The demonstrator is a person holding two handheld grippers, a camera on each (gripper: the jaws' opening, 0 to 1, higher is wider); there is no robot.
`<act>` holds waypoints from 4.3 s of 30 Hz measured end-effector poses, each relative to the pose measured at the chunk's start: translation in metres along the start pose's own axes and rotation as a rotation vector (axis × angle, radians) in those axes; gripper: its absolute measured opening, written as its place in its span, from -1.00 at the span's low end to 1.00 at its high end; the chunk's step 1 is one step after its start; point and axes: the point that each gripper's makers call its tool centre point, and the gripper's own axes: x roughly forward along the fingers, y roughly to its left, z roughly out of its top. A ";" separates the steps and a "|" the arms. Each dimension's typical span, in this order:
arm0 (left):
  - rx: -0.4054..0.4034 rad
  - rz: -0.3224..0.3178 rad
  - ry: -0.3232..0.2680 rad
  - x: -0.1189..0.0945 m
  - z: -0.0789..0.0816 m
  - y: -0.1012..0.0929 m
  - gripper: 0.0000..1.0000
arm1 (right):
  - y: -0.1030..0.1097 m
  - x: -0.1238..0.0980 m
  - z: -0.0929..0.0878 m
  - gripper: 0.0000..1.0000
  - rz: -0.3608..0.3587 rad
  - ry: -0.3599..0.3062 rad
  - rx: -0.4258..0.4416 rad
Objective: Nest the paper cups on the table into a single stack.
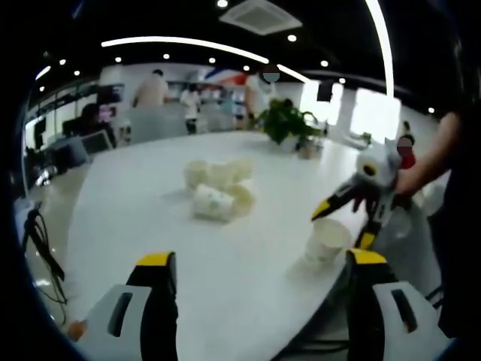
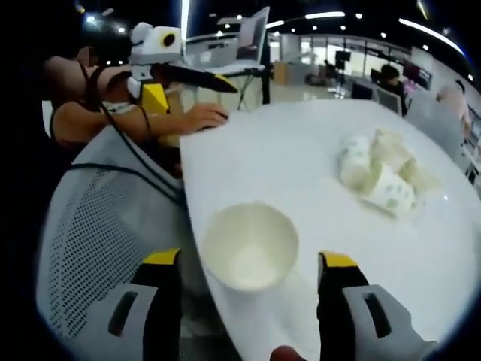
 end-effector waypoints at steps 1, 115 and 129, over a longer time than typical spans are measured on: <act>0.002 -0.004 -0.002 0.000 0.001 0.000 0.86 | 0.000 -0.001 0.000 0.42 -0.001 0.000 -0.002; 0.040 -0.140 0.046 0.124 0.045 0.067 0.86 | -0.080 -0.114 -0.022 0.92 -0.428 -0.122 0.262; -0.003 -0.177 0.031 0.159 0.053 0.070 0.86 | -0.081 -0.128 -0.034 0.91 -0.457 -0.078 0.277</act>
